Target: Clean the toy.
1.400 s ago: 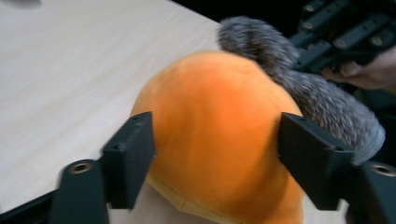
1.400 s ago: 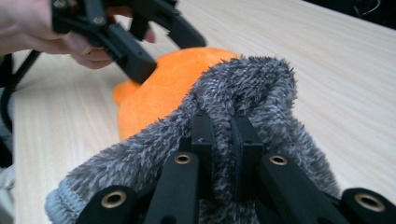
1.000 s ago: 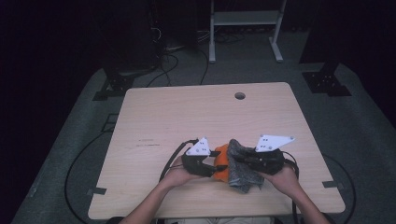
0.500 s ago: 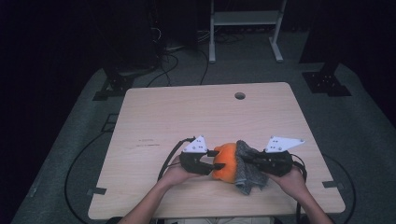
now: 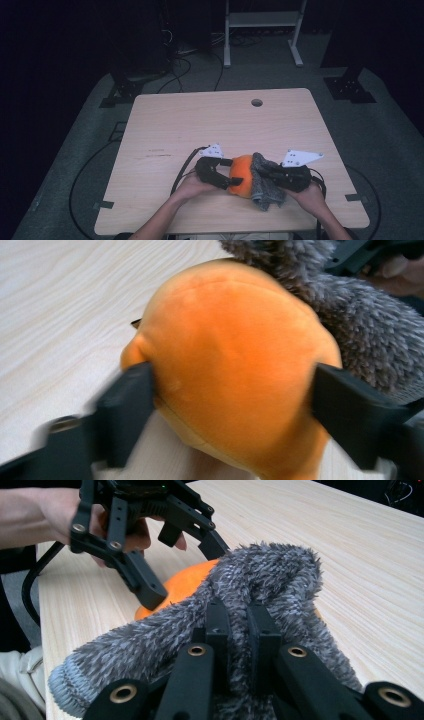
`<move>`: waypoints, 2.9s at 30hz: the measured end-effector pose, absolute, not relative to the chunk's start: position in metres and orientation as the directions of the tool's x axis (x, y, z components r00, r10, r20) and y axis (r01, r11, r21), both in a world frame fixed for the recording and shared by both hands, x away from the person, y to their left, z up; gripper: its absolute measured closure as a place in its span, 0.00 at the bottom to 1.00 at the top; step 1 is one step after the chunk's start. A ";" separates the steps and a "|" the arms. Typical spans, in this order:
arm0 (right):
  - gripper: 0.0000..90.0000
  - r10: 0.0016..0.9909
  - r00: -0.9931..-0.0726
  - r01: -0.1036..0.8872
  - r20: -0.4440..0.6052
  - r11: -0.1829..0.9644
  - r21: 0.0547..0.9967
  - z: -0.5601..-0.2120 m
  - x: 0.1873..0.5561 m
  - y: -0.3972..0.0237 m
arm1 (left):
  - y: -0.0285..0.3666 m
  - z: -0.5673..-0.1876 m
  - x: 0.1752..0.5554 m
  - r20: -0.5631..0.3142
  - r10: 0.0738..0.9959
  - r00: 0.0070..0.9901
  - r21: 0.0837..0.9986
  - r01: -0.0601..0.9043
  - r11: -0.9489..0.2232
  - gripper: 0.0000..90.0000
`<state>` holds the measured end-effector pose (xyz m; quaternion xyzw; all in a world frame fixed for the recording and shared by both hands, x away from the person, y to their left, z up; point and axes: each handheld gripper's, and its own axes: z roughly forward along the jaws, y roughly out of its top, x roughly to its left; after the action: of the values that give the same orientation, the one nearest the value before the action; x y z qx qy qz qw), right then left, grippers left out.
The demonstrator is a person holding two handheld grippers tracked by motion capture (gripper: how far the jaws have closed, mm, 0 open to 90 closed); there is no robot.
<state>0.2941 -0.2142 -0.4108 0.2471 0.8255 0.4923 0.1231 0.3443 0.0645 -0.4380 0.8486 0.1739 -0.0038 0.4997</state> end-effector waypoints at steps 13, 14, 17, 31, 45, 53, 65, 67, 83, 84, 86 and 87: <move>0.91 0.496 -0.868 0.197 -0.018 0.378 0.905 -0.402 0.302 -0.185 | 0.073 -0.422 0.327 0.151 0.253 0.956 0.850 0.005 -0.528 0.53; 0.91 0.498 -0.867 0.206 -0.008 0.372 0.905 -0.403 0.302 -0.186 | 0.075 -0.424 0.331 0.081 0.265 0.961 0.862 0.066 -0.502 0.49; 0.91 0.510 -0.860 0.223 0.001 0.373 0.901 -0.409 0.300 -0.191 | 0.075 -0.432 0.345 -0.118 0.330 0.937 0.857 0.263 -0.442 0.24; 0.91 0.562 -0.827 0.285 0.019 0.389 0.876 -0.415 0.294 -0.226 | 0.074 -0.433 0.341 -0.122 0.282 0.952 0.873 0.238 -0.426 0.44; 0.91 0.545 -0.838 0.237 -0.006 0.374 0.897 -0.400 0.297 -0.214 | 0.068 -0.428 0.332 -0.002 0.286 0.958 0.877 0.139 -0.461 0.53; 0.91 0.527 -0.850 0.258 0.025 0.375 0.890 -0.409 0.291 -0.210 | 0.065 -0.429 0.342 -0.195 0.323 0.926 0.874 0.313 -0.371 0.35; 0.91 0.517 -0.856 0.213 -0.025 0.397 0.893 -0.407 0.298 -0.196 | 0.080 -0.425 0.338 0.018 0.327 0.945 0.913 0.118 -0.391 0.55; 0.91 0.531 -0.847 0.235 -0.017 0.403 0.884 -0.413 0.301 -0.203 | 0.084 -0.426 0.340 0.004 0.324 0.946 0.911 0.129 -0.391 0.55; 0.91 0.471 -0.881 0.243 0.031 0.396 0.886 -0.399 0.308 -0.183 | 0.082 -0.424 0.340 -0.056 0.321 0.945 0.899 0.188 -0.396 0.41; 0.91 0.460 -0.887 0.237 0.040 0.380 0.894 -0.394 0.307 -0.182 | 0.082 -0.424 0.339 -0.048 0.305 0.951 0.901 0.173 -0.399 0.45; 0.91 0.456 -0.889 0.233 0.036 0.384 0.894 -0.392 0.308 -0.180 | 0.081 -0.423 0.336 0.009 0.294 0.956 0.893 0.124 -0.432 0.48; 0.91 0.456 -0.890 0.220 0.013 0.405 0.887 -0.394 0.309 -0.177 | 0.082 -0.423 0.335 0.028 0.287 0.957 0.888 0.108 -0.447 0.50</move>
<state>0.3094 -0.1772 -0.3937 0.2038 0.8300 0.5060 0.1166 0.3355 0.0822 -0.4230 0.8461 0.1169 0.0873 0.5126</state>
